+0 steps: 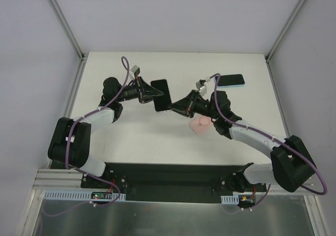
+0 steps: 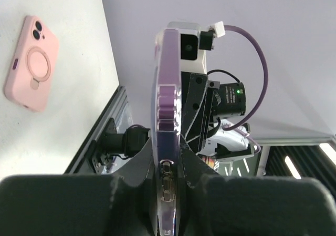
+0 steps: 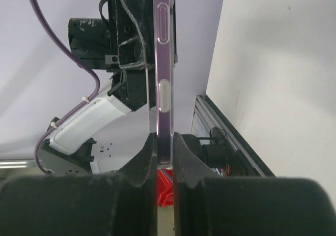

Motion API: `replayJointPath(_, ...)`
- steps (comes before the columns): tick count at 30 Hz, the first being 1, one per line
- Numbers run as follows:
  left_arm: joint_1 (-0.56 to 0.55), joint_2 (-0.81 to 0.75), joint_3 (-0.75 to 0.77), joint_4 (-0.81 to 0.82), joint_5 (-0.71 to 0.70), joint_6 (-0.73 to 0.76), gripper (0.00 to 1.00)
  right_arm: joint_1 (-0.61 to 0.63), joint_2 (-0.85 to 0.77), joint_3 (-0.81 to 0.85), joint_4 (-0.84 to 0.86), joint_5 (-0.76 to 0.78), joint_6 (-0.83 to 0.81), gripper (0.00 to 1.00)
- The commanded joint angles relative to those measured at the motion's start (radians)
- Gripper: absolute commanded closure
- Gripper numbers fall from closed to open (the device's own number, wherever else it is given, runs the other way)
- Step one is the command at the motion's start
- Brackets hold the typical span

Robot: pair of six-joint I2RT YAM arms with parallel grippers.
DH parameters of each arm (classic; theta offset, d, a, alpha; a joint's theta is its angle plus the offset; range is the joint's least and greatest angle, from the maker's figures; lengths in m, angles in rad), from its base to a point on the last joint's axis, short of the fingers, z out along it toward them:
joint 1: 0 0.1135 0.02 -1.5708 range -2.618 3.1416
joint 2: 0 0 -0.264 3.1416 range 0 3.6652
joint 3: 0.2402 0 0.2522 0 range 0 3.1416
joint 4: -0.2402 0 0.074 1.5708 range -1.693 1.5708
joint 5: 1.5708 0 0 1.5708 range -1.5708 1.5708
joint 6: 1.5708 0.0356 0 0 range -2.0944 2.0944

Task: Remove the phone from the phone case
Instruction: Pick up the phone at the center of the board, then remove the phone case from the phone.

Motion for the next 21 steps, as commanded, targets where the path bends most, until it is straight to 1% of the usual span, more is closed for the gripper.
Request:
replayJointPath(1,-0.02,0.007,0.009,0.139,-0.017,-0.047,1.0,0.015,-0.004,0.018,0.136,-0.007,0.01,0.99)
replayJointPath(4,-0.02,0.012,0.004,0.17,-0.03,-0.075,1.0,0.015,-0.014,0.006,0.128,0.0,0.013,0.98)
replayJointPath(5,-0.02,0.01,0.009,0.17,-0.032,-0.075,1.0,0.014,-0.022,0.0,0.122,0.006,0.014,0.92)
replayJointPath(6,-0.018,0.01,0.011,0.168,-0.033,-0.072,1.0,0.012,-0.034,-0.014,0.114,0.013,0.013,0.78)
replayJointPath(7,-0.018,0.01,0.012,0.167,-0.033,-0.072,1.0,0.012,-0.043,-0.023,0.09,0.029,0.01,0.72)
replayJointPath(9,-0.018,0.005,0.015,0.161,-0.036,-0.066,1.0,0.014,-0.091,-0.035,0.033,0.054,-0.012,0.68)
replayJointPath(10,-0.018,0.004,0.017,0.151,-0.035,-0.061,1.0,0.012,-0.111,-0.035,-0.066,0.089,-0.029,0.68)
replayJointPath(11,-0.018,0.001,0.021,0.139,-0.035,-0.046,1.0,0.014,-0.132,-0.025,-0.144,0.112,-0.079,0.69)
replayJointPath(12,-0.018,-0.01,0.023,0.107,-0.038,-0.035,1.0,0.018,-0.18,-0.002,-0.239,0.14,-0.125,0.73)
replayJointPath(13,-0.018,-0.016,0.03,0.089,-0.037,-0.023,1.0,0.029,-0.203,0.067,-0.48,0.23,-0.174,0.76)
replayJointPath(14,-0.018,-0.022,0.034,0.064,-0.04,0.009,1.0,0.039,-0.223,0.121,-0.608,0.294,-0.232,0.77)
replayJointPath(15,-0.018,-0.039,0.038,0.041,-0.038,0.028,1.0,0.075,-0.246,0.171,-0.743,0.372,-0.341,0.8)
replayJointPath(16,-0.018,-0.048,0.043,-0.003,-0.041,0.046,1.0,0.09,-0.247,0.216,-0.938,0.501,-0.377,0.82)
replayJointPath(17,-0.018,-0.056,0.053,-0.025,-0.04,0.078,1.0,0.099,-0.244,0.289,-0.996,0.532,-0.409,0.82)
replayJointPath(19,-0.02,-0.079,0.067,-0.088,-0.04,0.127,1.0,0.116,-0.229,0.33,-1.092,0.6,-0.46,0.82)
replayJointPath(21,-0.02,-0.096,0.078,-0.138,-0.038,0.166,1.0,0.136,-0.209,0.376,-1.133,0.631,-0.484,0.8)
